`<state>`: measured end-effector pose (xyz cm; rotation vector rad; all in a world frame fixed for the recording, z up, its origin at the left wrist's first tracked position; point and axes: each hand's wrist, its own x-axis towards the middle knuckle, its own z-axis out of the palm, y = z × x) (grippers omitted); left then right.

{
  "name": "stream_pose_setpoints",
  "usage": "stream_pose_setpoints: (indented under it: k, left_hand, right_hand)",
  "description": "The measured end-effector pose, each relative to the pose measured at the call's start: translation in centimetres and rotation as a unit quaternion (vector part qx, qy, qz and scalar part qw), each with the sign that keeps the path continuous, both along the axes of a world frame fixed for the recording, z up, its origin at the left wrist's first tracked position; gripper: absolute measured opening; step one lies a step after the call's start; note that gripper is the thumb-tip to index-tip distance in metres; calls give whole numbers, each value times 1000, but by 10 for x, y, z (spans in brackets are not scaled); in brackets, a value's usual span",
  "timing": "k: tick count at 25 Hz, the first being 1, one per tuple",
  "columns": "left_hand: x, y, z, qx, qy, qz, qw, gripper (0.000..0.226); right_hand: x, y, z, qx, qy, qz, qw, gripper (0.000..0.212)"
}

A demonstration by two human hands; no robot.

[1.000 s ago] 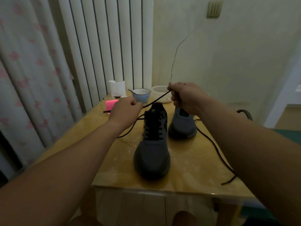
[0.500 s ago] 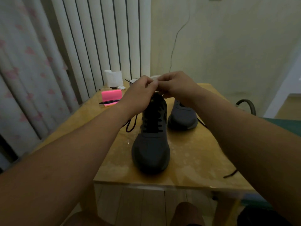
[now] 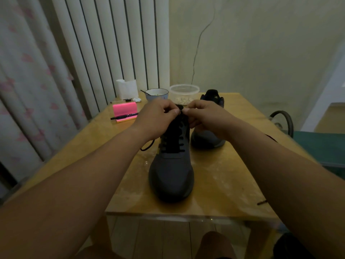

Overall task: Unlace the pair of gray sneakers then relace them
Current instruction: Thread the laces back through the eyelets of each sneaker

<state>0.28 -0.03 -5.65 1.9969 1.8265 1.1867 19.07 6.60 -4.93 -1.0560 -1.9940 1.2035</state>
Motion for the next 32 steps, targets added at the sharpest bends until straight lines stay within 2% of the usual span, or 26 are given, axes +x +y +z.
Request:
stream_pose_setpoints:
  k: [6, 15, 22, 28, 32]
  left_hand:
    - [-4, -2, -4, -28, 61, -30, 997, 14]
    - [-4, 1, -1, -35, 172, -50, 983, 15]
    - [0, -4, 10, -39, 254, -40, 966, 16]
    - [1, -6, 12, -46, 249, -38, 967, 17]
    - [3, -5, 15, -37, 281, -33, 958, 17]
  right_hand:
    - [-7, 0, 7, -51, -4, 2, 999, 7]
    - [-6, -3, 1, -166, 79, 7, 983, 9]
    - [1, 3, -8, -185, 119, 30, 975, 13]
    - [3, 4, -11, -174, 126, 48, 976, 18]
    - [3, 4, -12, -169, 129, 47, 976, 20]
